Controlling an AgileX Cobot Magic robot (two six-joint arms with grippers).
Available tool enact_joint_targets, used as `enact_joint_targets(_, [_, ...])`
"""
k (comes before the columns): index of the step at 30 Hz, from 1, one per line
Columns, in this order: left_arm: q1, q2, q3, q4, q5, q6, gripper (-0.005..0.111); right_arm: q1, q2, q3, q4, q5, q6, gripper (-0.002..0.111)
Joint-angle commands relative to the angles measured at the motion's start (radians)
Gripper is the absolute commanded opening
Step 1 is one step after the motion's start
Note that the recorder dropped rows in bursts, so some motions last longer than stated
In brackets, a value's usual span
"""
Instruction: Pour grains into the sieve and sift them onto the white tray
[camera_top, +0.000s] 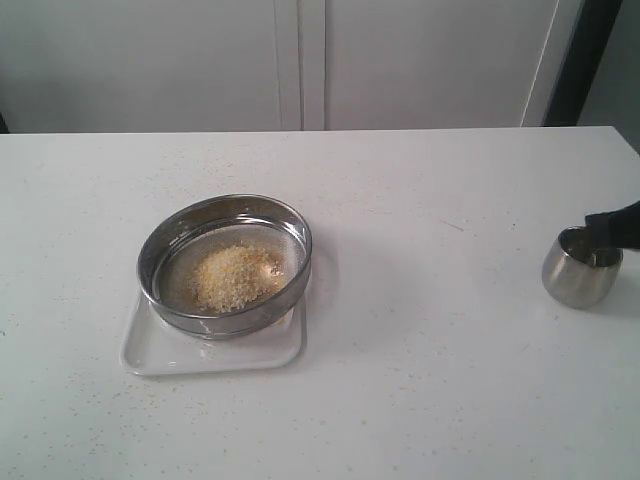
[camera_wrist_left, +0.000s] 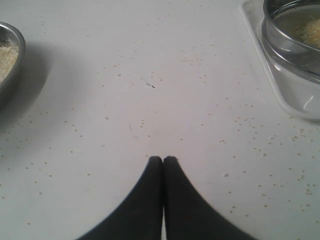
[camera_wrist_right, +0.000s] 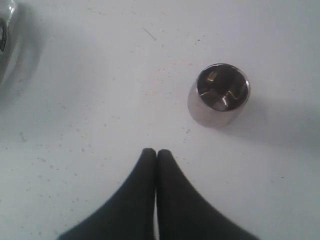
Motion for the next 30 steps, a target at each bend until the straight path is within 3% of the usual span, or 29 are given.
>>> enact_joint_targets(1, [0.000,-0.004,0.009,-0.006,0.008,0.000,0.000,-0.072,-0.049,-0.002,-0.005,-0.005,-0.010,0.000])
enact_joint_targets(9, [0.000,-0.004,0.009,-0.006,0.008,0.000,0.000,-0.165,-0.131,-0.002,-0.003,-0.002,-0.008,0.000])
enact_joint_targets(30, [0.000,-0.004,0.009,-0.006,0.008,0.000,0.000,-0.165,-0.238,-0.002,-0.003,-0.002,-0.008,0.000])
